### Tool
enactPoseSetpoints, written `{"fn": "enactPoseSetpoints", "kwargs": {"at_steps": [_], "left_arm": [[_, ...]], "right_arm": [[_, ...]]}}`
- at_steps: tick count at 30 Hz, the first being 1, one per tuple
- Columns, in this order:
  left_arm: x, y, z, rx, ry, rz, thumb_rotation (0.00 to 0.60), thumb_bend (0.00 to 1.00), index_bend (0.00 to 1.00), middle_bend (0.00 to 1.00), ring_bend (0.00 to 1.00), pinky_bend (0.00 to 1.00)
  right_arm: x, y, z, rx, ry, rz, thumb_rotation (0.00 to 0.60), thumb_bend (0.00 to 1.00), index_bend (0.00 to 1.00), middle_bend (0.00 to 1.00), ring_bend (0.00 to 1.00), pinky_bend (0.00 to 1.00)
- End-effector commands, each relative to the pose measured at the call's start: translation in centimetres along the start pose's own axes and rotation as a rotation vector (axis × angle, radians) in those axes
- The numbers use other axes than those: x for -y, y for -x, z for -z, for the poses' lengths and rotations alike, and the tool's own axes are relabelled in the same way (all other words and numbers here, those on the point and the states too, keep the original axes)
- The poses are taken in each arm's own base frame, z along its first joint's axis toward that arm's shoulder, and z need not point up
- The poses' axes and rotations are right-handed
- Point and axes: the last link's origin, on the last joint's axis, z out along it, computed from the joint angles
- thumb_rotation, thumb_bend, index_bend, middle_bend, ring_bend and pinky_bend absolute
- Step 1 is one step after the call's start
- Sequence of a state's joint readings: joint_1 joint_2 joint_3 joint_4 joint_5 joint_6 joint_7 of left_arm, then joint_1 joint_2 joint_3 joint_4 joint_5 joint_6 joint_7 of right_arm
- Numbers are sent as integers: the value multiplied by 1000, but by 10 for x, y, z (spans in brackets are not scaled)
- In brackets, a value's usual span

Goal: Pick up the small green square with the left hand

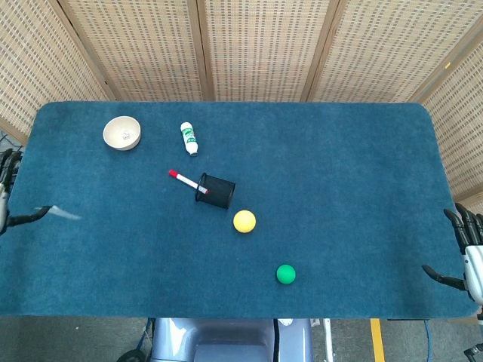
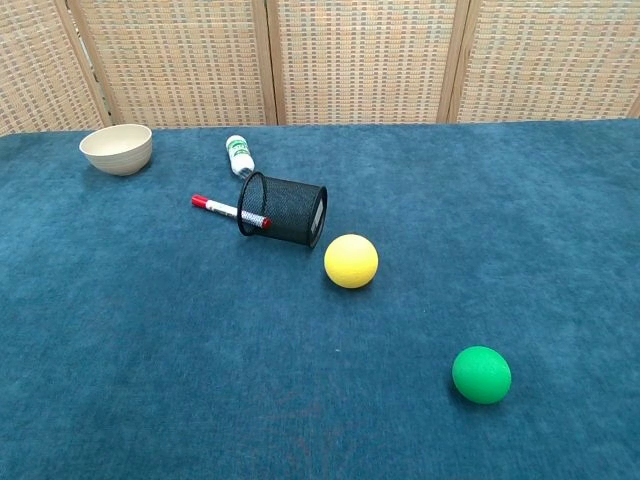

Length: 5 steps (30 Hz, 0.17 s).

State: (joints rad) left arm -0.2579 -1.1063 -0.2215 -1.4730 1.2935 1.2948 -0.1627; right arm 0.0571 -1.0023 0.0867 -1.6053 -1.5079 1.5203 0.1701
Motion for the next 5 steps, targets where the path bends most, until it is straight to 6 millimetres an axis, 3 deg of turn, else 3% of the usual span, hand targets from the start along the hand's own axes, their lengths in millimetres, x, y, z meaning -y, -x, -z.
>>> {"fn": "enactPoseSetpoints", "kwargs": {"at_steps": [1, 5], "left_arm": [[7, -9, 34, 35, -25, -4, 600, 0, 0, 0, 0, 0], [10, -12, 52, 53, -51, -18, 600, 0, 0, 0, 0, 0]], "right_arm": [[0, -2, 1, -5, -2, -3, 600, 0, 0, 0, 0, 0], [0, -3, 2, -9, -4, -6, 600, 0, 0, 0, 0, 0]]}}
